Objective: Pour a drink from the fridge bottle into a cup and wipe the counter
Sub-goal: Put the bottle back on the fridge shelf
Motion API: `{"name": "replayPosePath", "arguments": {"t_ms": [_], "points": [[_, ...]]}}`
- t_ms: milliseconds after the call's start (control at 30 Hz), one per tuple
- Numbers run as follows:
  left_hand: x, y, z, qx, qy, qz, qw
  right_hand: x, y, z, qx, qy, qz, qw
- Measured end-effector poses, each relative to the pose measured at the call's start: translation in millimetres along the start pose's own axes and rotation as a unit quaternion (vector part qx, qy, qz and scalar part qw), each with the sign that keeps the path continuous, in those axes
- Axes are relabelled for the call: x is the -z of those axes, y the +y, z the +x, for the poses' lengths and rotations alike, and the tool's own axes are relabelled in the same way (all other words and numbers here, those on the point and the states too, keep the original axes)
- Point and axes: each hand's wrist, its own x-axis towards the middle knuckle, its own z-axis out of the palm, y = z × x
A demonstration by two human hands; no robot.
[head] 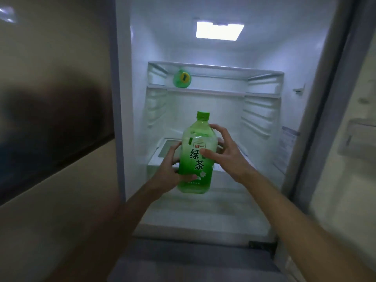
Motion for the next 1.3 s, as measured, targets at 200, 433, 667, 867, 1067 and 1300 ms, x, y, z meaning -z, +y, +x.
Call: {"name": "replayPosePath", "arguments": {"t_ms": [200,433,667,867,1067,1300], "points": [[17.2,-23.2,63.1,0.009,0.003,0.021,1.000,12.6,30.1,60.2,-0.008,-0.004,0.006,1.000],[25.7,-42.2,114.0,0.013,0.000,0.003,1.000,21.4,60.7,109.1,-0.007,0.008,0.000,1.000],[20.3,-57.9,149.7,0.001,-0.001,-0.008,1.000,33.2,79.6,138.6,-0.010,0.012,0.002,1.000],[18.4,-72.7,180.9,0.014,-0.007,-0.020,1.000,45.6,94.6,160.1,-0.016,0.025,0.004,1.000],[20.9,-81.4,208.7,0.042,-0.006,-0.003,0.999,49.3,115.7,186.3,-0.020,0.034,-0.004,0.999],[29.3,-87.3,233.5,0.064,0.010,0.031,0.997,46.7,131.7,208.3,-0.032,0.032,-0.008,0.999]]}}
